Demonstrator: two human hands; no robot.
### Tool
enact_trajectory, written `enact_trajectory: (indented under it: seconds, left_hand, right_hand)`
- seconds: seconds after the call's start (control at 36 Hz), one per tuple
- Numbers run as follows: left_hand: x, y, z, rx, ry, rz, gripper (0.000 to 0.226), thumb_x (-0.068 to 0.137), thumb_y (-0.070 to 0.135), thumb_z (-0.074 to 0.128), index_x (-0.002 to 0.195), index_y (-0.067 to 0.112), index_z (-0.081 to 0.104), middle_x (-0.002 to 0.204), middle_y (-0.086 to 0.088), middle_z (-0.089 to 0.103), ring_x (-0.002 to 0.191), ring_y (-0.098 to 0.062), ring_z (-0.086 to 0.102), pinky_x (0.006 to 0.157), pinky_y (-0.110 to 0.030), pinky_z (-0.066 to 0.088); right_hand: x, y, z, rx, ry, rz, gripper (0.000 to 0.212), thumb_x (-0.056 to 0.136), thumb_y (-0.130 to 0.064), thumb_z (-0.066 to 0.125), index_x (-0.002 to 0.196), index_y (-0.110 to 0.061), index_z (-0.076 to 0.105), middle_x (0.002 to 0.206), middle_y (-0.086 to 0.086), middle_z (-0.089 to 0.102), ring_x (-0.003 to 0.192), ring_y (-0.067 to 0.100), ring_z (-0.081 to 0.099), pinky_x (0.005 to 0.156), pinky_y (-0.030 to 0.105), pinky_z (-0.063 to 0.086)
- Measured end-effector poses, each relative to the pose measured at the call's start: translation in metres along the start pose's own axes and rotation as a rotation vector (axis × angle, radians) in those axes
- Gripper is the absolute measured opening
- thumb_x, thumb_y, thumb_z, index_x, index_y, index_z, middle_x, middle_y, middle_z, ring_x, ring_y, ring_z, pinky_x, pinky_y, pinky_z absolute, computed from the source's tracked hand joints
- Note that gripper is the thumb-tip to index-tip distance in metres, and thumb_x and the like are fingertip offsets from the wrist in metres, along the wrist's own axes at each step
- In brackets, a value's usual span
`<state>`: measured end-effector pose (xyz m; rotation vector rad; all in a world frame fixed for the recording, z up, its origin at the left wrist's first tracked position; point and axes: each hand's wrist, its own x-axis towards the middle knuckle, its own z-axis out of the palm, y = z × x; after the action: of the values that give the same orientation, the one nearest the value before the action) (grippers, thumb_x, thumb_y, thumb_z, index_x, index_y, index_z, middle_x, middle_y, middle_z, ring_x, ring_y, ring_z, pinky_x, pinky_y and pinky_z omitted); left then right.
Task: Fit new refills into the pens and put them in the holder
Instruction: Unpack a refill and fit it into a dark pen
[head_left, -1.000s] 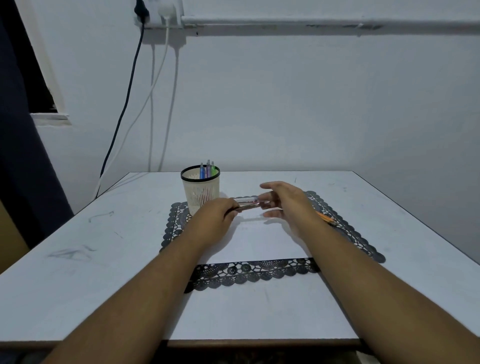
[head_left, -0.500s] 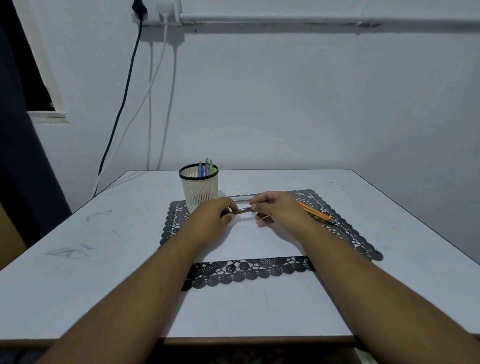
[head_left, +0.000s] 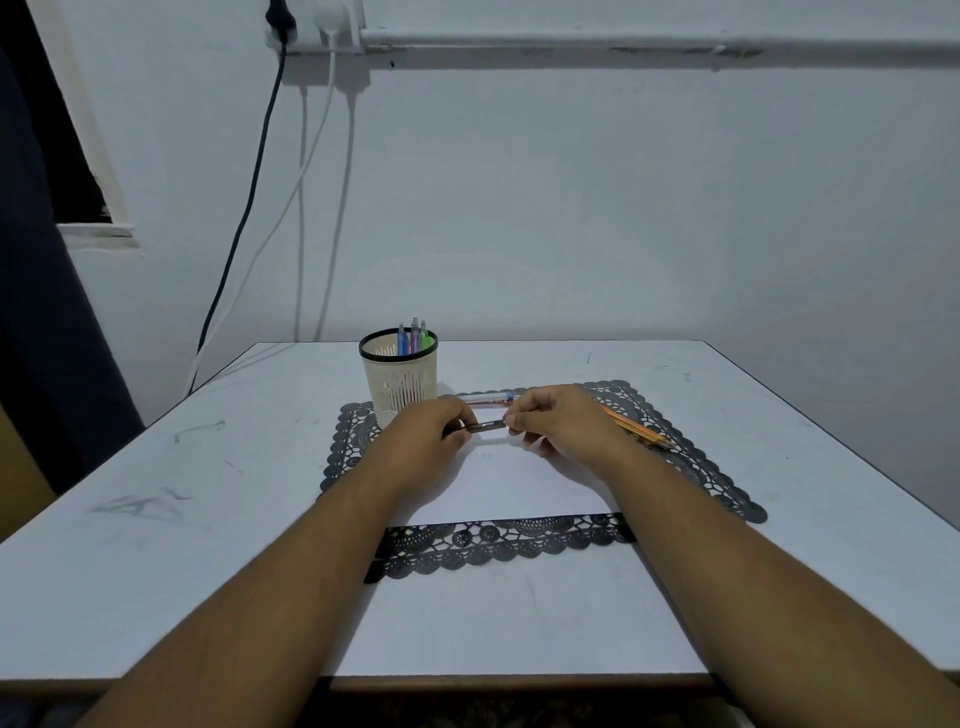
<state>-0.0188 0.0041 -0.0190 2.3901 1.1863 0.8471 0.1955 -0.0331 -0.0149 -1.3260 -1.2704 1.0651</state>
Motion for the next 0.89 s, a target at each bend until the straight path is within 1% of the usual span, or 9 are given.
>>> enact_trajectory:
  seconds: [0.11, 0.19, 0.31, 0.42, 0.5, 0.58, 0.75, 0.81, 0.89]
  left_hand:
    - [0.001, -0.004, 0.000, 0.022, -0.001, -0.016, 0.016, 0.099, 0.018, 0.062, 0.091, 0.033, 0.064, 0.094, 0.009, 0.068, 0.086, -0.004, 0.059, 0.064, -0.024, 0.038]
    - [0.000, -0.007, -0.001, 0.031, 0.013, -0.027, 0.010, 0.098, 0.019, 0.063, 0.095, 0.026, 0.070, 0.094, 0.011, 0.067, 0.087, -0.005, 0.060, 0.065, -0.022, 0.039]
    - [0.000, -0.005, -0.004, 0.084, -0.020, 0.023, 0.008, 0.093, 0.019, 0.071, 0.095, 0.022, 0.078, 0.092, 0.014, 0.061, 0.085, -0.005, 0.057, 0.067, -0.016, 0.040]
    - [-0.001, -0.002, -0.001, 0.101, -0.095, 0.095, 0.015, 0.091, 0.019, 0.073, 0.102, 0.027, 0.081, 0.095, 0.011, 0.061, 0.092, -0.008, 0.058, 0.083, -0.027, 0.048]
    - [-0.001, -0.001, 0.001, 0.097, -0.115, 0.100, 0.015, 0.090, 0.022, 0.074, 0.102, 0.031, 0.080, 0.094, 0.012, 0.065, 0.093, -0.006, 0.059, 0.085, -0.029, 0.049]
    - [-0.002, 0.001, 0.002, 0.078, -0.109, 0.074, 0.013, 0.089, 0.021, 0.075, 0.098, 0.029, 0.079, 0.092, 0.013, 0.067, 0.088, -0.004, 0.060, 0.079, -0.026, 0.050]
    - [-0.002, 0.003, 0.001, 0.038, -0.111, 0.044, 0.010, 0.087, 0.015, 0.076, 0.089, 0.024, 0.072, 0.086, 0.013, 0.067, 0.081, -0.003, 0.060, 0.070, -0.023, 0.046]
    - [-0.002, 0.003, 0.001, 0.035, -0.112, 0.042, 0.010, 0.088, 0.015, 0.075, 0.089, 0.025, 0.072, 0.085, 0.014, 0.066, 0.079, -0.001, 0.059, 0.068, -0.019, 0.043]
    - [-0.002, 0.003, 0.002, 0.037, -0.106, 0.045, 0.010, 0.089, 0.016, 0.074, 0.088, 0.026, 0.071, 0.084, 0.014, 0.065, 0.078, 0.000, 0.059, 0.065, -0.016, 0.040]
  right_hand:
    - [0.002, 0.000, -0.005, 0.001, 0.021, 0.007, 0.005, 0.090, -0.003, 0.075, 0.091, 0.002, 0.075, 0.081, 0.014, 0.071, 0.071, 0.018, 0.058, 0.063, 0.028, 0.046]
    - [0.001, 0.000, -0.008, 0.024, 0.059, 0.011, 0.007, 0.092, 0.001, 0.073, 0.094, 0.007, 0.073, 0.080, 0.015, 0.069, 0.066, 0.015, 0.057, 0.058, 0.022, 0.047]
    - [0.000, 0.001, -0.006, -0.139, 0.114, -0.041, 0.005, 0.092, -0.003, 0.074, 0.093, 0.002, 0.076, 0.084, 0.009, 0.070, 0.074, 0.011, 0.061, 0.060, 0.015, 0.050]
    - [-0.002, 0.003, 0.004, -0.187, 0.098, -0.061, 0.006, 0.092, 0.006, 0.070, 0.094, 0.010, 0.073, 0.088, 0.013, 0.068, 0.082, 0.014, 0.064, 0.066, 0.012, 0.053]
    - [-0.001, 0.006, 0.011, -0.274, 0.072, -0.077, 0.007, 0.088, 0.000, 0.075, 0.083, -0.004, 0.079, 0.081, 0.008, 0.074, 0.081, 0.018, 0.067, 0.076, 0.030, 0.058]
    - [0.002, 0.010, 0.015, -0.373, 0.052, -0.081, 0.012, 0.087, -0.009, 0.078, 0.077, -0.016, 0.080, 0.075, 0.000, 0.075, 0.076, 0.015, 0.067, 0.077, 0.039, 0.056]
    - [0.001, 0.005, 0.014, -0.466, 0.036, -0.081, 0.010, 0.089, -0.014, 0.076, 0.083, -0.017, 0.083, 0.083, -0.003, 0.078, 0.083, 0.015, 0.071, 0.083, 0.037, 0.056]
    - [0.001, 0.006, 0.012, -0.431, 0.034, -0.066, 0.010, 0.091, -0.010, 0.074, 0.086, -0.012, 0.083, 0.088, -0.001, 0.079, 0.091, 0.018, 0.073, 0.086, 0.036, 0.058]
    - [-0.002, 0.004, 0.007, -0.240, 0.050, -0.026, 0.011, 0.094, 0.001, 0.068, 0.095, 0.004, 0.078, 0.097, 0.014, 0.075, 0.092, 0.021, 0.068, 0.077, 0.022, 0.057]
